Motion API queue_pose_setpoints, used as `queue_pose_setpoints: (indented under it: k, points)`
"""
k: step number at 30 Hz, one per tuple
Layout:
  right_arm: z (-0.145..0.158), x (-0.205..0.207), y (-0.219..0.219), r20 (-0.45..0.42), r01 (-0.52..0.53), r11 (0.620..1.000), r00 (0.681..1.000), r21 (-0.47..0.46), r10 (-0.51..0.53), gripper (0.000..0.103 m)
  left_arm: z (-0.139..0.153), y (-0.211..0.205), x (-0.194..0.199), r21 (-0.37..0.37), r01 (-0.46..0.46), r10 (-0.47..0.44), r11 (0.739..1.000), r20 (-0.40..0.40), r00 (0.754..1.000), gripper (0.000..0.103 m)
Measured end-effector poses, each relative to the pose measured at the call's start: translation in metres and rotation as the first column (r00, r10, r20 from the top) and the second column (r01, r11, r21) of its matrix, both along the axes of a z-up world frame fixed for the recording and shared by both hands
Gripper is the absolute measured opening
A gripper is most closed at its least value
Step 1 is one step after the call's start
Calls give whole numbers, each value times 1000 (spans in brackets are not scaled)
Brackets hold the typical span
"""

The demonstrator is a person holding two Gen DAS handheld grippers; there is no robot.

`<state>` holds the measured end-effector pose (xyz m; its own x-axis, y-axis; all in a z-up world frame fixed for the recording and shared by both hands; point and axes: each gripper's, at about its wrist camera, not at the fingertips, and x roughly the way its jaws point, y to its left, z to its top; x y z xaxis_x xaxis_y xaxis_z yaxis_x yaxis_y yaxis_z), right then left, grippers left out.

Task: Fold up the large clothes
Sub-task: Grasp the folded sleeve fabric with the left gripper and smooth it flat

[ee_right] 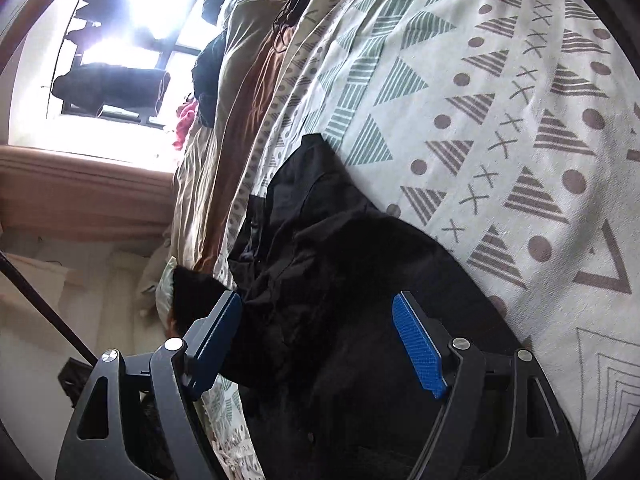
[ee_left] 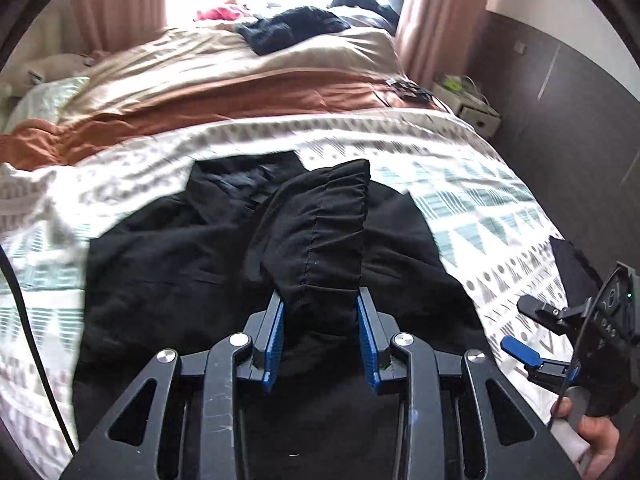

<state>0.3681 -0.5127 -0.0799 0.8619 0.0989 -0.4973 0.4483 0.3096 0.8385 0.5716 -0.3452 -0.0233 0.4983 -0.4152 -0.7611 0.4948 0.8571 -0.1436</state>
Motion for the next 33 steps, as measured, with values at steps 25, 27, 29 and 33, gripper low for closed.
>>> queue_pose_setpoints:
  k: [25, 27, 29, 33]
  points:
    - [-11, 50, 29, -113, -49, 994, 993, -96, 38, 77, -98, 137, 84, -149, -273, 249, 950, -160, 955, 34]
    - [-12, 54, 33, -126, -61, 993, 991, -103, 48, 77, -103, 144, 87, -160, -291, 265, 943, -165, 950, 34]
    - [-13, 56, 35, -136, -68, 992, 989, -107, 53, 77, -110, 154, 91, -163, -327, 293, 931, -199, 935, 35]
    - [-16, 57, 34, -147, -63, 993, 988, -101, 48, 77, -113, 182, 96, -180, -426, 375, 886, -258, 890, 35]
